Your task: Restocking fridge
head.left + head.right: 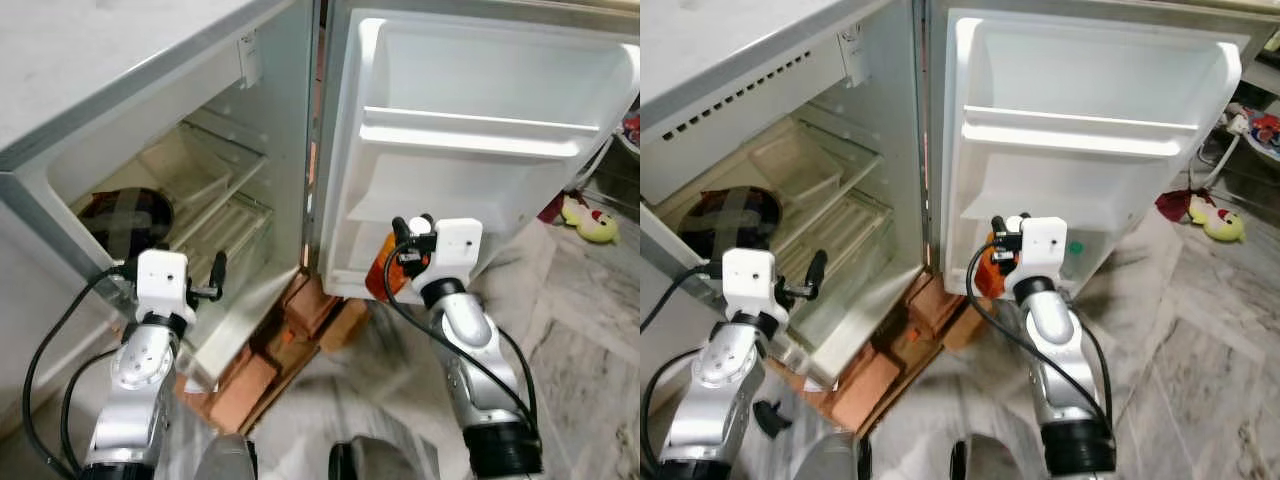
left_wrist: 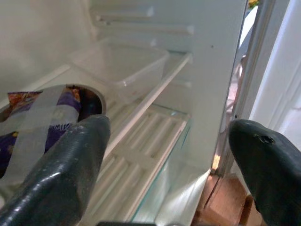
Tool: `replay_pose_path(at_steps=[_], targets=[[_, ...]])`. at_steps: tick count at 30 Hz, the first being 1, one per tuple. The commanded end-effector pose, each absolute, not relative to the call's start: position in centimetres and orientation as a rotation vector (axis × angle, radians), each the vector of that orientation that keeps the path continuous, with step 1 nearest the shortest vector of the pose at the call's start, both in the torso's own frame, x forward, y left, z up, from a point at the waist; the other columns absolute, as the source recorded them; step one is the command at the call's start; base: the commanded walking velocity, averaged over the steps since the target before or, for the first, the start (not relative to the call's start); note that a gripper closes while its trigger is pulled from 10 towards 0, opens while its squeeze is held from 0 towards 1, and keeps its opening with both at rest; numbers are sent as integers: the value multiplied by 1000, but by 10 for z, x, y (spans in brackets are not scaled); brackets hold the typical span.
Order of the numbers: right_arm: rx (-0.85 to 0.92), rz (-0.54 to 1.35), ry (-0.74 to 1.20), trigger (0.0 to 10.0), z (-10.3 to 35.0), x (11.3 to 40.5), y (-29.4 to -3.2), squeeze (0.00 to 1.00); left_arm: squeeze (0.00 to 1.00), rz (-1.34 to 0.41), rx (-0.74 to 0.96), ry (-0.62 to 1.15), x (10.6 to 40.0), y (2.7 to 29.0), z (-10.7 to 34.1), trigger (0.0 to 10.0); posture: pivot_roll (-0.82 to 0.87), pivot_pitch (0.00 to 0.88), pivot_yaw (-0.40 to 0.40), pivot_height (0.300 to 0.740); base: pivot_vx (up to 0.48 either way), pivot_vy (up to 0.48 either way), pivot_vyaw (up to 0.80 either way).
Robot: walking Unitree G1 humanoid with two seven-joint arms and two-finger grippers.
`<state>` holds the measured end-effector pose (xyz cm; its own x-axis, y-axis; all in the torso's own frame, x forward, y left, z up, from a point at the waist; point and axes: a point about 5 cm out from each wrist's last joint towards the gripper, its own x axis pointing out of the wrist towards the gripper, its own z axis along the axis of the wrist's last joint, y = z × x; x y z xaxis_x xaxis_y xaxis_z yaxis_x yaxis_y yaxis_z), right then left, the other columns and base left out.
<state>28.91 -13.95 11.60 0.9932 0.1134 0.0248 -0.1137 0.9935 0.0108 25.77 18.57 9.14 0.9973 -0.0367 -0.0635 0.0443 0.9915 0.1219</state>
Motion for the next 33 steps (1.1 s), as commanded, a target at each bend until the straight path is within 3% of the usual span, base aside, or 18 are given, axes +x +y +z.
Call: replay_pose_path(at_steps=[1,9,20,33], targets=[[-9,65,-38,10000,118,289,-151,0,0,-5,134,75,255,197,90,10000,50,124,-68,740,0,0,0],[-15,61,-40,10000,119,291,-152,0,0,-17,135,68,255,195,90,10000,51,122,-69,740,0,0,0],[-26,61,-38,10000,118,292,-151,0,0,-23,136,61,255,193,91,10000,50,119,-72,740,0,-363,0],[-27,60,-37,10000,117,293,-151,0,0,22,136,29,256,199,95,10000,50,129,-74,740,0,0,0]])
